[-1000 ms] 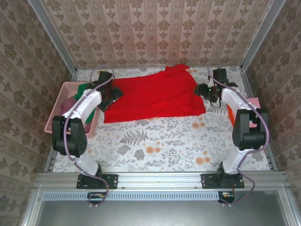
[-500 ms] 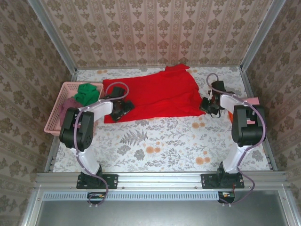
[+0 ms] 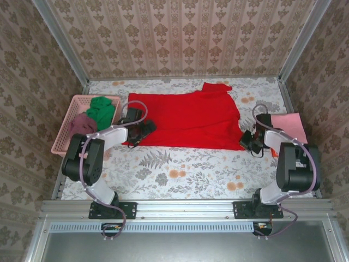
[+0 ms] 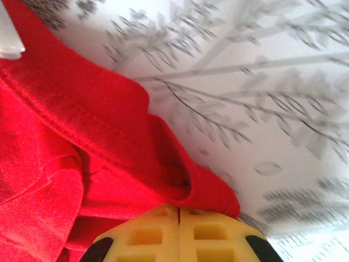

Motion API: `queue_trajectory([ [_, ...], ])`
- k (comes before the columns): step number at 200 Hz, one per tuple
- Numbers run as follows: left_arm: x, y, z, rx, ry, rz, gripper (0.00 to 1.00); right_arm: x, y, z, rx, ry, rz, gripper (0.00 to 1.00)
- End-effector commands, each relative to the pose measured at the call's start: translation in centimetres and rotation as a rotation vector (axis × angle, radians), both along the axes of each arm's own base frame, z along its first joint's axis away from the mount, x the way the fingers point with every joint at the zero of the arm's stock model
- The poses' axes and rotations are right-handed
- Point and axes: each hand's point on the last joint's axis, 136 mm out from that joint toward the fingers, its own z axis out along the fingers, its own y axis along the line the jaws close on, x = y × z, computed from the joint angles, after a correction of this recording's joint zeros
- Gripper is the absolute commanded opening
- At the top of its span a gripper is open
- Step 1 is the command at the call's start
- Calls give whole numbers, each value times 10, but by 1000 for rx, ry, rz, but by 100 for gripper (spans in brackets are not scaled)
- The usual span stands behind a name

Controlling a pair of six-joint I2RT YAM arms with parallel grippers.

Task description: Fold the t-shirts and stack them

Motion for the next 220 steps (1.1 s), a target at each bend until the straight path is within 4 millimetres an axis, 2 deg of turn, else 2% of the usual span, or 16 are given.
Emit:
queue_trajectory([
  [1, -59, 22, -40, 64, 221, 21, 93, -15, -22, -3, -48, 19, -97, 12],
  [10, -59, 25, -43, 72, 228, 19, 93, -14, -29, 0, -68, 11, -114, 34],
  [16, -59, 25, -44, 72, 230, 12, 93, -12, -32, 3, -77, 4, -117, 42],
  [31, -54, 23, -44, 66, 233, 4, 93, -5, -31, 16, -81, -36, -107, 50],
  [39, -50, 20, -41, 60, 224, -4, 93, -5, -27, 22, -74, -54, -98, 52],
  [46, -48, 18, -38, 57, 217, -6, 93, -5, -25, 36, -84, -95, -87, 52],
  [70, -44, 17, -32, 60, 201, -10, 93, -21, -14, 53, -119, -139, -69, 53],
  [84, -45, 18, -31, 66, 200, -11, 93, -27, -4, 53, -88, -164, -59, 52],
  [108, -45, 19, -32, 68, 203, -13, 93, -18, 35, 57, 61, -211, 36, 49],
  [125, -44, 17, -34, 58, 203, -15, 93, -14, 52, 48, 122, -169, 76, 49],
  [137, -43, 16, -34, 53, 201, -16, 93, -12, 58, 38, 158, -131, 78, 49],
  [153, -44, 16, -34, 54, 201, -16, 93, -17, 51, 21, 132, -64, 59, 49],
  [185, -44, 19, -30, 52, 186, -16, 93, -26, 7, -3, 13, 22, -68, 48],
  [207, -42, 19, -24, 55, 164, -41, 94, -20, -4, 6, -41, -3, -69, 49],
  [220, -38, 15, -16, 67, 144, -81, 94, -8, -1, 31, -43, -98, -49, 51],
])
